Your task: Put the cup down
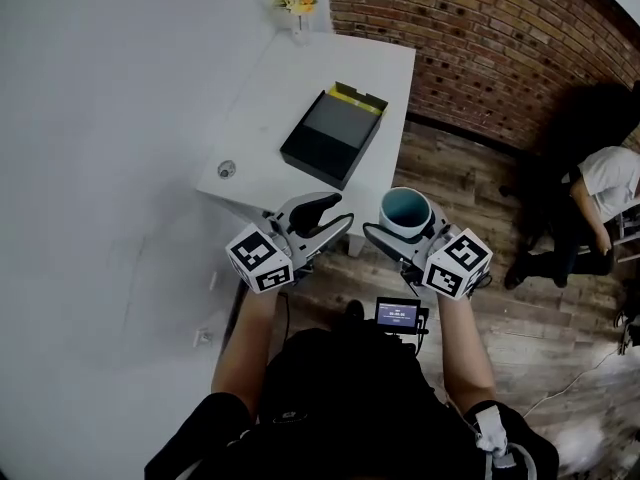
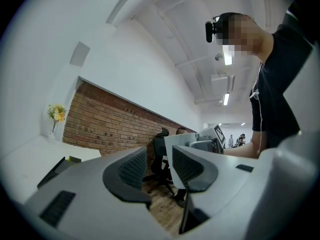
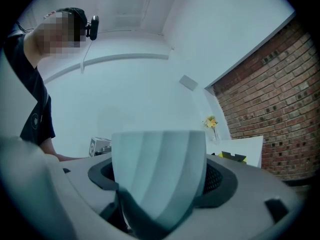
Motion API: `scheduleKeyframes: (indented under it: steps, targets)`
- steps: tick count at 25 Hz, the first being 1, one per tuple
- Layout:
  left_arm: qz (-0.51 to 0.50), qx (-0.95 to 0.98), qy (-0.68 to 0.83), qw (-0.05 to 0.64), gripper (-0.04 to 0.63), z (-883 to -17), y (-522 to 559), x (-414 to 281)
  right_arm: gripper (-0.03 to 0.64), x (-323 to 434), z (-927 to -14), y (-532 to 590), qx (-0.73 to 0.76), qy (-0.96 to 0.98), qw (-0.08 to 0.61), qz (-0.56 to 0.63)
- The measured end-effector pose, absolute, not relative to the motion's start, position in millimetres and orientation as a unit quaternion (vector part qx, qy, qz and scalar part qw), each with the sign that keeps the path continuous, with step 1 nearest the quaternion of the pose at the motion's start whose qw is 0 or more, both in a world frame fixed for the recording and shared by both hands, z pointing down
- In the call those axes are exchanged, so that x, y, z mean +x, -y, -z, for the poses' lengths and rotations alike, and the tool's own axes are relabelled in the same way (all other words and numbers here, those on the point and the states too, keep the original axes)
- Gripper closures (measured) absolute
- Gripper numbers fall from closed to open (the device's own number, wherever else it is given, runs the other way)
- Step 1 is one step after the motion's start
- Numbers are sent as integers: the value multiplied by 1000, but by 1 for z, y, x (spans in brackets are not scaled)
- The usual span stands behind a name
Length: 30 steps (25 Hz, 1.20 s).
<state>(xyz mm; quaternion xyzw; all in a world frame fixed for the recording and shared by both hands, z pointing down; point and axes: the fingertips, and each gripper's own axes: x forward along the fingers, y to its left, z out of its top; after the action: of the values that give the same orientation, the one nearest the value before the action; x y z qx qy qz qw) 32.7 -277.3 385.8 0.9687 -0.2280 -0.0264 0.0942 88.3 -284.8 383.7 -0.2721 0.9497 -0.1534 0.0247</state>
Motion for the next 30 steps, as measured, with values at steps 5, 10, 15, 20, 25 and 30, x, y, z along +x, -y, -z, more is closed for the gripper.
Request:
scheduleKeyframes:
  steps: [5, 10, 15, 20, 25, 30]
  targets:
    - [20, 967, 233, 97, 430, -386, 286, 40, 212, 95, -385, 296, -267, -950, 27, 158]
    - [19, 967, 236, 92, 431, -390, 281, 34, 212, 88, -391, 290, -261, -952, 28, 157]
    - [17, 966, 238, 96, 431, -383, 290, 33, 212, 86, -384, 300, -259, -952, 28, 162]
    - [22, 969, 225, 96, 431, -396, 294, 9, 212, 61, -396, 304, -269, -950, 25, 157]
    - [13, 970, 222, 94, 431, -386, 293, 7, 212, 60, -385, 302, -276, -947, 27, 160]
    - [6, 972, 215, 92, 431, -392, 292, -9, 212, 46, -386, 303, -282, -947, 23, 151]
